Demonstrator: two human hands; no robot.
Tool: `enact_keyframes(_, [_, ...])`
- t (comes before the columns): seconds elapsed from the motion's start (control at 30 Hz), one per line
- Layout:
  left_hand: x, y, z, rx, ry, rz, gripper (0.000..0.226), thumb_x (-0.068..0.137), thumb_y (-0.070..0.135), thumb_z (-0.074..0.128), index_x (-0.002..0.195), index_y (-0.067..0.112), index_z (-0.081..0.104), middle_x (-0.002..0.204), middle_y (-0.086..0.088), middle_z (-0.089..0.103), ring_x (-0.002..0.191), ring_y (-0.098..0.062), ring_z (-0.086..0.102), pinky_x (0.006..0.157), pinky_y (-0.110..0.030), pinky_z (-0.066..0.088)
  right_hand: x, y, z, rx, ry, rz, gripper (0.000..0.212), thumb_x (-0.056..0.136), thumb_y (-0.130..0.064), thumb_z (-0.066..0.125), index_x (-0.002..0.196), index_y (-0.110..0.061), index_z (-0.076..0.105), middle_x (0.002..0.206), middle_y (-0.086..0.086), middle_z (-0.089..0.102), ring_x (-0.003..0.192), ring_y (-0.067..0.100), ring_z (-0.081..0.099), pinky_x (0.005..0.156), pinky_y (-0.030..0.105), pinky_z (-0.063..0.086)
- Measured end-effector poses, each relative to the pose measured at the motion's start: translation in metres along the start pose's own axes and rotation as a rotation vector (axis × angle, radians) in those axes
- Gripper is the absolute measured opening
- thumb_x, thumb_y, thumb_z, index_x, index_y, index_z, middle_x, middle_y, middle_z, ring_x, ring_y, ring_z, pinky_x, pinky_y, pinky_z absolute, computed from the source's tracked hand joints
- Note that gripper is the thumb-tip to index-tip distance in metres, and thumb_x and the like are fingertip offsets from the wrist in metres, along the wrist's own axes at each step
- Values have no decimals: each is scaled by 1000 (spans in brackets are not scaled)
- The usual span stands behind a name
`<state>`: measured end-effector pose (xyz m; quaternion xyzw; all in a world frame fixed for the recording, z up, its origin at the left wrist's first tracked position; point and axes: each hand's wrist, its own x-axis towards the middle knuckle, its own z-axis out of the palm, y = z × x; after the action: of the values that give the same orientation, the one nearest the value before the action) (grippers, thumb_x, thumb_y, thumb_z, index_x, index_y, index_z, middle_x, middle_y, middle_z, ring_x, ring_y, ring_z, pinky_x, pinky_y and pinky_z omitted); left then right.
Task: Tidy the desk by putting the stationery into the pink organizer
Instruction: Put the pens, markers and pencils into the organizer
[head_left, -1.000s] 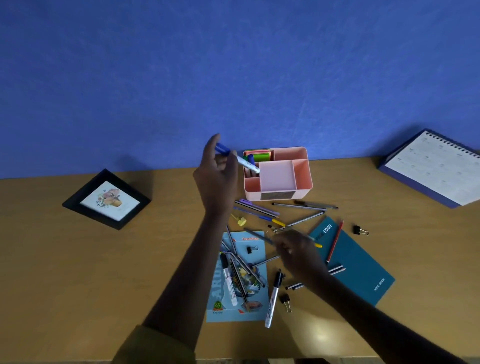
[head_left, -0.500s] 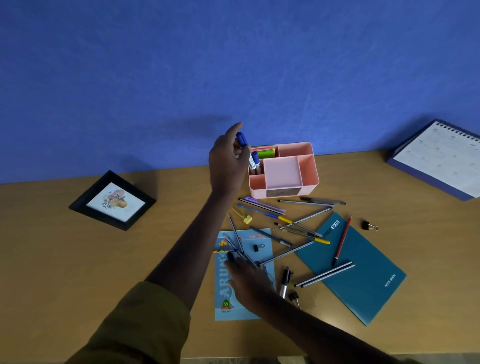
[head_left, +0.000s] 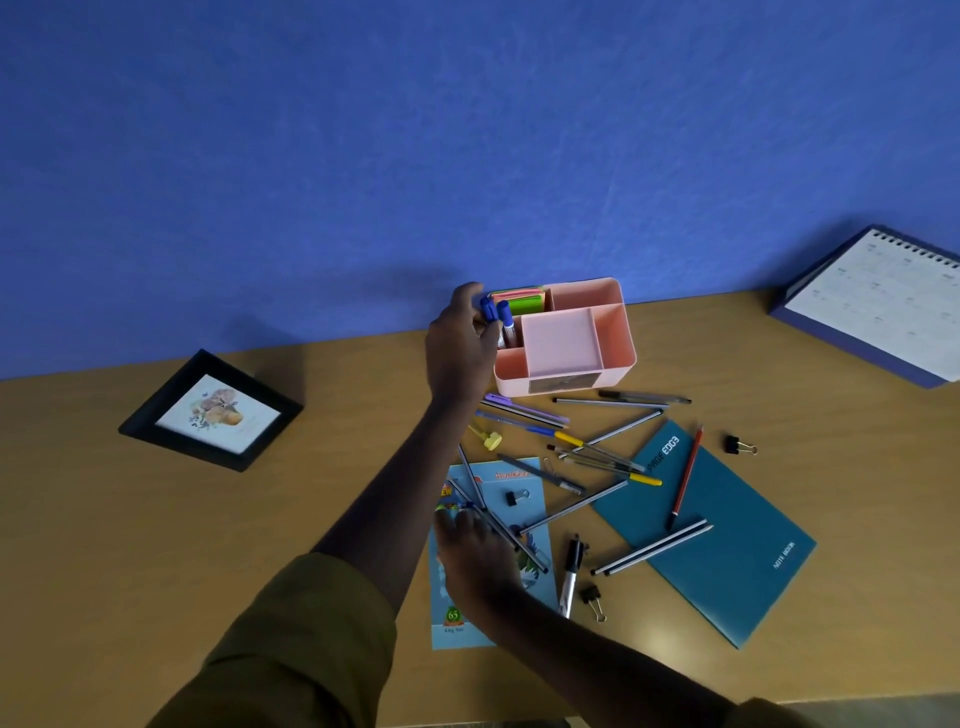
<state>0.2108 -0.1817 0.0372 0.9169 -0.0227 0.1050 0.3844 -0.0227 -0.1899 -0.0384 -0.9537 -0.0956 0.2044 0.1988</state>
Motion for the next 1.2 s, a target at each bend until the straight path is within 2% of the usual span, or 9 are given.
enact_keyframes(0.13, [-3, -3, 6, 65, -10, -32, 53, 95, 24, 82, 142, 14, 60, 125, -7, 77, 110, -23, 76, 82, -41, 67, -2, -7, -6, 5, 6, 37, 57, 95, -7, 72, 143, -9, 41, 116, 19, 64, 100, 32, 70, 73, 41, 63])
enact_keyframes(0.23, [-5, -6, 9, 105, -31, -27, 54, 96, 24, 80, 145, 13, 60, 127, -6, 76, 114, -24, 75, 86, -41, 66, -4, -8, -8, 82, 42, 40, 53, 101, -11, 65, 147, -11, 39, 122, 17, 64, 105, 31, 69, 78, 41, 63])
enact_keyframes(0.37, [-8, -12, 14, 184, -62, 17, 57, 99, 29, 77, 151, 16, 59, 127, -4, 76, 113, -22, 74, 87, -42, 66, -13, -4, -17, 212, 71, 14, 39, 104, -21, 59, 139, -18, 41, 113, 11, 65, 98, 26, 71, 75, 44, 64])
enact_keyframes(0.47, [-8, -13, 15, 243, -67, 38, 61, 99, 35, 76, 154, 17, 55, 127, -5, 75, 113, -21, 74, 85, -39, 66, -24, 9, -37, 281, 102, -10, 26, 106, -28, 56, 130, -22, 47, 107, 3, 66, 94, 17, 69, 76, 36, 62])
enact_keyframes(0.6, [-7, -13, 15, 275, -83, 56, 62, 100, 33, 75, 156, 17, 53, 128, -8, 72, 114, -23, 72, 81, -36, 63, -29, 36, -74, 358, 198, -16, 19, 104, -33, 60, 122, -30, 53, 101, -5, 66, 82, 6, 66, 69, 31, 62])
enact_keyframes(0.77, [-8, -14, 12, 228, -67, 32, 62, 100, 32, 75, 155, 13, 53, 128, -9, 72, 116, -23, 71, 82, -38, 64, -10, 72, -148, 470, 378, -29, 16, 104, -22, 65, 120, -22, 63, 100, -6, 72, 82, 5, 72, 66, 28, 63])
enact_keyframes(1.0, [-23, -21, 0, 44, 37, -110, 42, 100, 26, 69, 140, 13, 68, 121, -3, 78, 103, -16, 75, 83, -35, 64, 32, 90, -236, 479, 643, -125, 15, 98, -16, 77, 113, -16, 74, 103, -10, 75, 89, -1, 71, 76, 6, 54])
enact_keyframes(1.07, [-37, -22, -5, -14, 52, -128, 37, 100, 22, 71, 135, 10, 72, 117, -6, 79, 98, -17, 76, 82, -35, 63, 47, 93, -250, 478, 703, -141, 14, 98, -16, 77, 112, -14, 76, 103, -9, 77, 89, 0, 73, 74, 10, 56])
enact_keyframes(1.2, [-73, -24, -10, -85, 34, -173, 30, 100, 18, 69, 128, 10, 75, 109, -4, 80, 90, -13, 75, 81, -33, 63, 78, 100, -263, 414, 801, -180, 17, 94, -19, 77, 111, -15, 78, 105, -5, 78, 91, 5, 73, 80, 29, 61])
